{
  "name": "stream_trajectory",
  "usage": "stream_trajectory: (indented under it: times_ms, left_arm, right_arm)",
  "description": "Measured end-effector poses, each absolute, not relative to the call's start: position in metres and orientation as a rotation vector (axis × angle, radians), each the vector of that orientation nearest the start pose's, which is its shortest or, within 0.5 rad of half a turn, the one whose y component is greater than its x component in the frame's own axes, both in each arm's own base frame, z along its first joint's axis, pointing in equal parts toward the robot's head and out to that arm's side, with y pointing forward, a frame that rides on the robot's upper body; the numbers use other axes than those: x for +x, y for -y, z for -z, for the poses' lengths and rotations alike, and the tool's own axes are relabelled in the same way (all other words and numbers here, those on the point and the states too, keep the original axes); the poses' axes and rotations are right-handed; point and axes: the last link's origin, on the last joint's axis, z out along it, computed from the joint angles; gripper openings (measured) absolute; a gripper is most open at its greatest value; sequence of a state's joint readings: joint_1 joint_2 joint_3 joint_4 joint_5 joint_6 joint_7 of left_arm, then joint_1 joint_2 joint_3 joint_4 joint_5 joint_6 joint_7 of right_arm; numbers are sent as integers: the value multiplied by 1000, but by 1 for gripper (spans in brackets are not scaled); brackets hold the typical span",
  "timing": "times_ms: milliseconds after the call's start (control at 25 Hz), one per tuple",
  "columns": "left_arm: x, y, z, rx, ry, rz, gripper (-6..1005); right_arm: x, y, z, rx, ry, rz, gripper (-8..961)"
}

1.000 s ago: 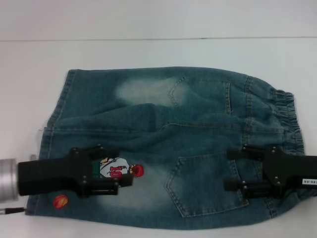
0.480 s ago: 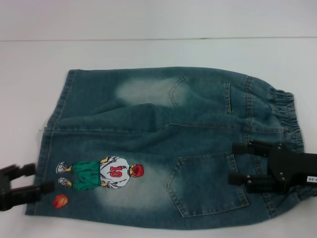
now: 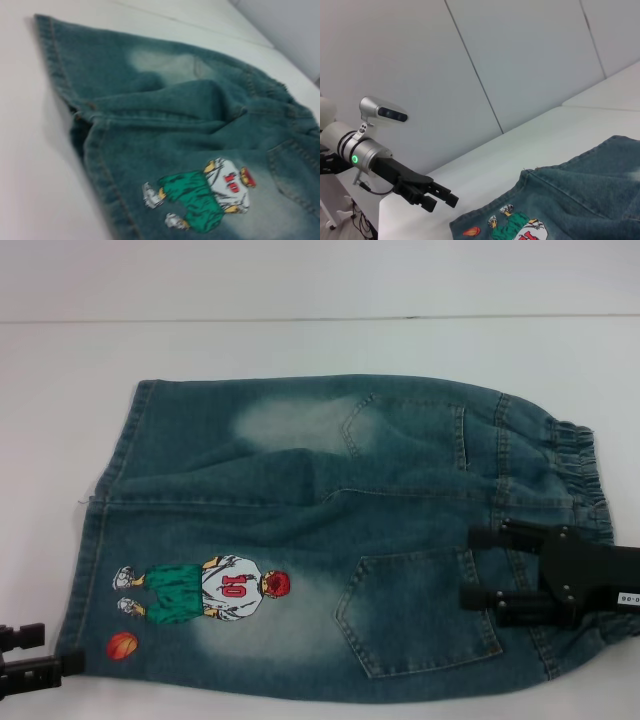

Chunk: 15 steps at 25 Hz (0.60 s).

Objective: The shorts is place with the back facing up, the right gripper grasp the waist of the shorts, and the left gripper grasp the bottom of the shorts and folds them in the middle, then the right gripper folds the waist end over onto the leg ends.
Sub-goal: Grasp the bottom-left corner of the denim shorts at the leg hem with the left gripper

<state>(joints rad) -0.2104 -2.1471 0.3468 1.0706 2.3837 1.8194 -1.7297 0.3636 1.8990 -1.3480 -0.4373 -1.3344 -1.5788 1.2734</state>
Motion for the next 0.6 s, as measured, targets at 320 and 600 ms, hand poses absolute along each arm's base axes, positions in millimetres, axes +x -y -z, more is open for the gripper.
stream_trajectory:
  times_ms: [320, 600]
  left_arm:
    - [-365, -212, -59, -2392, 1371, 342, 933]
    - [-362, -214, -52, -2436, 1388, 293, 932]
  right_arm:
    - [297, -269, 2, -2785, -768, -895, 941]
    - [298, -269, 1, -2775, -769, -900, 942]
